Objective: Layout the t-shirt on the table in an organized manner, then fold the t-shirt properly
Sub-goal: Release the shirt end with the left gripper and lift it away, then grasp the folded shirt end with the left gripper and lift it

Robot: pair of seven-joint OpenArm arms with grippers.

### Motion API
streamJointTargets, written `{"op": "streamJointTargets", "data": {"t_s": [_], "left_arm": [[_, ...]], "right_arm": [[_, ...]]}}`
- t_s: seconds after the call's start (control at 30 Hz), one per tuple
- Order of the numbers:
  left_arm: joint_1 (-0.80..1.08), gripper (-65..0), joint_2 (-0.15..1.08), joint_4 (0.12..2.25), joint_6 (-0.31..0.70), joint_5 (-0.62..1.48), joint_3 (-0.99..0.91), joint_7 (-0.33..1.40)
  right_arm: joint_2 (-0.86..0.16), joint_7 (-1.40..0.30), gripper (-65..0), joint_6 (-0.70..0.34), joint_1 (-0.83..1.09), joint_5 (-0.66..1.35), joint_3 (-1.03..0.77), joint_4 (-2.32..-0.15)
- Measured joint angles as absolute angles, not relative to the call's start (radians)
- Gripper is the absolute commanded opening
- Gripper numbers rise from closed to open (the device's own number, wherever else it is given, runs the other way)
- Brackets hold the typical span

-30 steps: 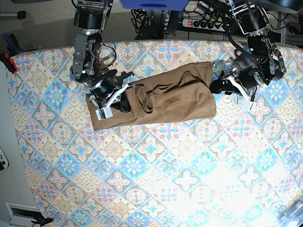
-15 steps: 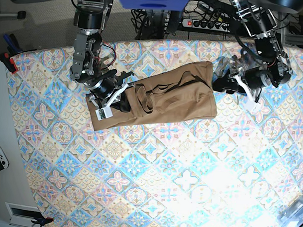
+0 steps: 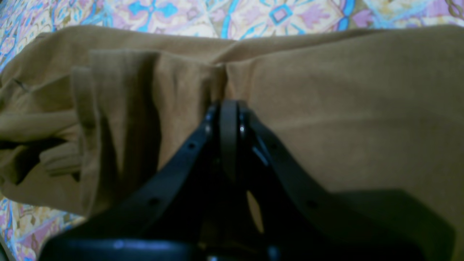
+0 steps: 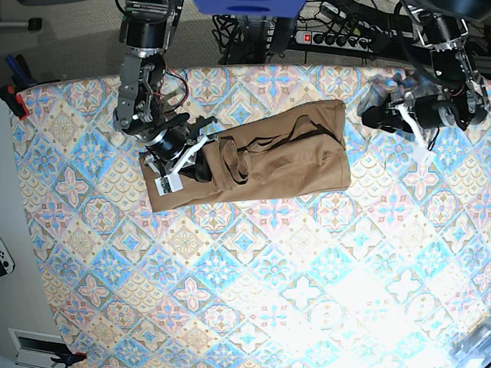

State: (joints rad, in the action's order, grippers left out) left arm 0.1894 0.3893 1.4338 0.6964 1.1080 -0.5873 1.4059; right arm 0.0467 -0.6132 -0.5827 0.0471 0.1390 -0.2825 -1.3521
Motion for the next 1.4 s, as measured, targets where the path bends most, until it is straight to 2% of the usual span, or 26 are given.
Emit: {"op": "streamJointTargets", "data": {"t_s": [0.17,0.27,0.4,0.47,0.73,1.0,1.17,1.27,1.4], "left_arm": [[0.192,-30.8,0.389,1.459,0.695,1.101,-0.664,1.406],[0.205,-30.9,0.362,1.630,0.700,1.083,-0.664,1.406],[0.217,-30.9,0.221,1.934,0.708,0.987,-0.664,1.406],[0.211,-30.9,0.172,1.979,0.701,0.962,-0.664,1.403],[0.182,-30.9,0.112,1.854,0.697,0.783,-0.662,1.406],[0.090,-30.9,0.114,1.667,0.697,0.777,-0.662,1.406],[0.039,-30.9,0.121,1.579,0.696,0.773,-0.535,1.399],[0.073,-30.9,0.117,1.568,0.696,0.781,-0.449,1.285],[0.112,-30.9,0.125,1.562,0.696,0.778,-0.412,1.277]], "right_arm": [[0.046,-0.613,-65.0,-0.583,0.047,0.139,-0.282,-1.351],[0.046,-0.613,-65.0,-0.583,0.047,0.139,-0.282,-1.351],[0.047,-0.616,-65.0,-0.583,0.045,0.142,-0.283,-1.350],[0.047,-0.616,-65.0,-0.583,0.045,0.142,-0.282,-1.350],[0.046,-0.612,-65.0,-0.583,0.050,0.142,-0.282,-1.353],[0.046,-0.612,-65.0,-0.583,0.050,0.142,-0.282,-1.353],[0.047,-0.614,-65.0,-0.583,0.051,0.142,-0.282,-1.355],[0.047,-0.613,-65.0,-0.583,0.052,0.142,-0.282,-1.355],[0.047,-0.613,-65.0,-0.583,0.052,0.142,-0.282,-1.357]]}}
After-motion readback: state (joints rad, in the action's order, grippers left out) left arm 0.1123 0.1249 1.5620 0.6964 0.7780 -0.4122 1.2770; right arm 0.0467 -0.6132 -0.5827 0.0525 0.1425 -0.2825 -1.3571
